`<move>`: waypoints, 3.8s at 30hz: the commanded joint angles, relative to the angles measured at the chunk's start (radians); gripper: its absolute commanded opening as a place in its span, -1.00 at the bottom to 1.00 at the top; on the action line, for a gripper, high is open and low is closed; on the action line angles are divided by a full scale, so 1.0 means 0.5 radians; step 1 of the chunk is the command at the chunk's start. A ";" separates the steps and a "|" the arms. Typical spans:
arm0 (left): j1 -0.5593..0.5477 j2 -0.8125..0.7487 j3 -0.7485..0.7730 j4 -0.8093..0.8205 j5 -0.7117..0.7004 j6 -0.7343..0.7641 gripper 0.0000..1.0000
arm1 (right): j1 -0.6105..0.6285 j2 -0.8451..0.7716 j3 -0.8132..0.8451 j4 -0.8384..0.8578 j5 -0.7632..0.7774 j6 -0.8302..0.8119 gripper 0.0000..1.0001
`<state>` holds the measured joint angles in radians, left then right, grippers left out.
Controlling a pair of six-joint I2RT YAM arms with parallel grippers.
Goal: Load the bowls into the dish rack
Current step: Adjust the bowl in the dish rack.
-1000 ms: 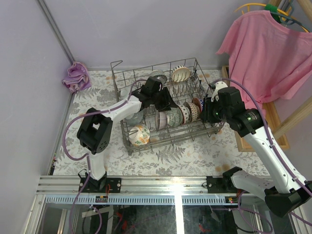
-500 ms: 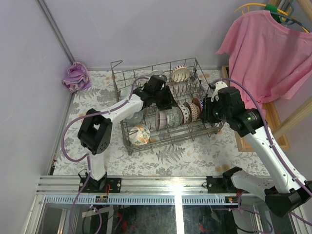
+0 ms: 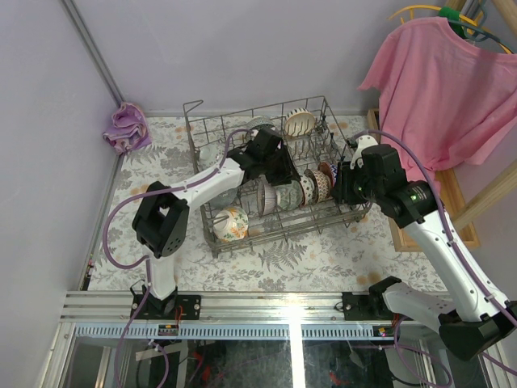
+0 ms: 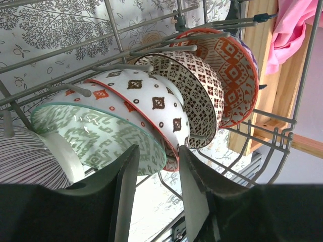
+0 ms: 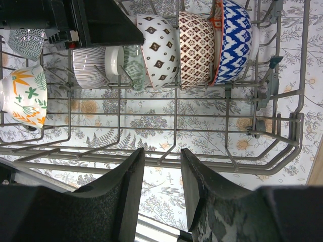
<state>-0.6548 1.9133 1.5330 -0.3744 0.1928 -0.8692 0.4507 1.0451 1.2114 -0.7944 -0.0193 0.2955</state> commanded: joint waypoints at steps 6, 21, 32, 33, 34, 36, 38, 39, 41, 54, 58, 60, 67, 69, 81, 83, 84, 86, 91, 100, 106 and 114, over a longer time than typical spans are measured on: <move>0.003 -0.062 -0.034 -0.038 -0.121 -0.013 -0.41 | -0.011 -0.046 -0.011 0.066 -0.020 -0.013 -0.17; -0.002 -0.188 -0.134 -0.006 -0.191 -0.007 -0.39 | -0.009 -0.040 -0.008 0.064 -0.019 -0.012 -0.16; -0.032 -0.048 -0.019 0.007 -0.182 -0.028 -0.40 | -0.009 -0.040 -0.010 0.066 -0.017 -0.008 -0.16; -0.037 -0.033 0.001 0.001 -0.184 -0.028 -0.40 | -0.009 -0.040 -0.011 0.065 -0.016 -0.010 -0.16; -0.042 -0.022 0.022 -0.006 -0.186 -0.027 -0.40 | -0.010 -0.039 -0.010 0.064 -0.017 -0.011 -0.16; -0.044 0.007 0.062 -0.025 -0.187 -0.026 -0.40 | -0.009 -0.038 -0.008 0.063 -0.012 -0.012 -0.16; -0.052 0.031 0.085 -0.032 -0.190 -0.025 -0.40 | -0.010 -0.036 -0.009 0.064 -0.017 -0.011 -0.16; -0.051 0.037 0.094 -0.033 -0.188 -0.026 -0.40 | -0.010 -0.039 -0.008 0.062 -0.017 -0.011 -0.16; -0.057 0.055 0.115 -0.040 -0.191 -0.021 -0.40 | -0.010 -0.040 -0.007 0.065 -0.017 -0.009 -0.16; -0.080 0.134 0.199 -0.185 -0.280 0.023 -0.45 | -0.010 -0.029 0.002 0.063 -0.028 -0.012 -0.16; -0.082 0.144 0.205 -0.186 -0.283 0.023 -0.74 | -0.010 -0.019 0.010 0.059 -0.032 -0.013 -0.17; -0.086 0.137 0.213 -0.168 -0.271 0.031 -0.98 | -0.011 -0.018 0.005 0.061 -0.035 -0.012 -0.17; -0.096 -0.004 0.157 -0.102 -0.203 0.080 -1.00 | -0.010 -0.019 -0.001 0.062 -0.024 -0.011 -0.17; -0.096 -0.044 0.122 -0.050 -0.149 0.100 -1.00 | -0.011 -0.019 -0.006 0.063 -0.018 -0.012 -0.17; -0.087 -0.172 -0.051 0.155 0.125 0.175 -1.00 | -0.009 -0.024 -0.016 0.067 -0.011 -0.011 -0.17; -0.080 -0.175 -0.069 0.196 0.193 0.179 -1.00 | -0.011 -0.022 -0.017 0.066 -0.011 -0.011 -0.17; -0.074 -0.178 -0.099 0.232 0.240 0.173 -1.00 | -0.011 -0.022 -0.017 0.067 -0.012 -0.010 -0.17; -0.048 -0.179 -0.164 0.333 0.367 0.148 -1.00 | -0.009 -0.021 -0.015 0.064 -0.013 -0.010 -0.17; -0.013 -0.154 -0.261 0.503 0.597 0.132 -1.00 | -0.009 -0.014 -0.017 0.064 -0.012 -0.007 -0.16; -0.004 -0.082 -0.280 0.706 0.918 0.125 -1.00 | -0.009 -0.001 -0.006 0.059 -0.010 -0.006 -0.17; 0.017 -0.033 -0.292 0.859 1.078 0.066 -1.00 | -0.009 0.003 -0.009 0.062 -0.005 -0.009 -0.17; 0.061 -0.012 -0.354 1.041 1.251 0.011 -1.00 | -0.009 0.026 0.008 0.056 -0.010 -0.005 -0.17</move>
<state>-0.6064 1.9064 1.3540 -0.0605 0.6186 -0.8024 0.4507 1.0512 1.1992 -0.7933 -0.0193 0.2955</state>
